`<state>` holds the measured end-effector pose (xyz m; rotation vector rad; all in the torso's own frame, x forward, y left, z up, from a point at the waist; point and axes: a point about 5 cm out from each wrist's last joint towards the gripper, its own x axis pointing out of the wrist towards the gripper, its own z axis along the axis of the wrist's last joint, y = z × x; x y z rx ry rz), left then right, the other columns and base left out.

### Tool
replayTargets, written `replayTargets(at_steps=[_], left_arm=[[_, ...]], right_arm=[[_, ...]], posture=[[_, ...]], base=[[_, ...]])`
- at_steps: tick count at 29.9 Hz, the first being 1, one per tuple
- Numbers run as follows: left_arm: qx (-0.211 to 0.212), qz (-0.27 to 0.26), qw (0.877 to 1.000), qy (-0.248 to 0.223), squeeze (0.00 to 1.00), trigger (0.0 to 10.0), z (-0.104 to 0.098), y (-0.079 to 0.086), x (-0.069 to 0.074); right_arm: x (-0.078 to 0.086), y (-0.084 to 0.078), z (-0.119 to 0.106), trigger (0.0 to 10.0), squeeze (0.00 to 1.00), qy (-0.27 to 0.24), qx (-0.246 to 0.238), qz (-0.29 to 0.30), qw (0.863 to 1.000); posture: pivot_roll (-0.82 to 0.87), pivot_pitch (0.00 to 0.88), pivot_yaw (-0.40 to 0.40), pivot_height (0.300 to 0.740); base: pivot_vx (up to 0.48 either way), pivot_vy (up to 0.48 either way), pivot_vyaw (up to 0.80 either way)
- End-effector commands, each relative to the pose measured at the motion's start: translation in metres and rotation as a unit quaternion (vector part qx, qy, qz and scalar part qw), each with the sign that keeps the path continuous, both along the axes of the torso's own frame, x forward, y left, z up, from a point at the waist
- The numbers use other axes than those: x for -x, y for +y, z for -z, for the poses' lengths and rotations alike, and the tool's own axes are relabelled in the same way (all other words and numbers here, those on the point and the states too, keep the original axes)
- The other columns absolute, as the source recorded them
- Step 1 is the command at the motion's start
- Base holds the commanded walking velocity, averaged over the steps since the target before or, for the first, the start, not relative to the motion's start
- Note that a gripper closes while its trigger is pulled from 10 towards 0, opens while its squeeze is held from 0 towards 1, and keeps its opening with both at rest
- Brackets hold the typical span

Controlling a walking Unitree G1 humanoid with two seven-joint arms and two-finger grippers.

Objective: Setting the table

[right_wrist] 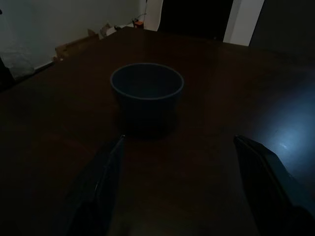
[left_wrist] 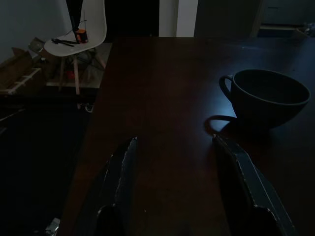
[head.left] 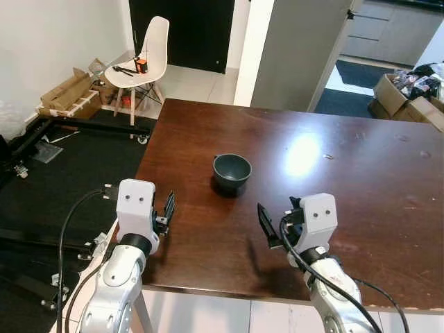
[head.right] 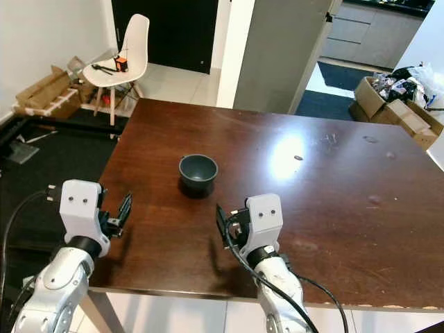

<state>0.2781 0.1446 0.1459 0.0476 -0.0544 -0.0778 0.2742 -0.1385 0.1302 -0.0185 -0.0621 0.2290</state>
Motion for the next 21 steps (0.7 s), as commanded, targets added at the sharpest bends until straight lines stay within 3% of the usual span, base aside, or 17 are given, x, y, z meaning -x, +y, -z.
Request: replayTargets(at_steps=[1,21], left_arm=[[-0.007,0.004,1.0,0.003,0.0,10.0,0.0014,-0.0014,-0.0006],[-0.015,-0.001,1.0,0.001,0.0,10.0,0.0004,0.0012,0.0057]], right_arm=[[-0.0012,-0.0025,0.0008,10.0,0.0,-0.001,-0.001,0.007,1.0],[-0.0051,0.0007,0.0035,10.0,0.0,0.001,0.001,-0.009,1.0]], posture=[[0.0,0.0,0.002,0.74],[0.06,0.0,-0.017,0.74]], base=[[0.0,0.0,0.0],[0.0,0.0,0.0]])
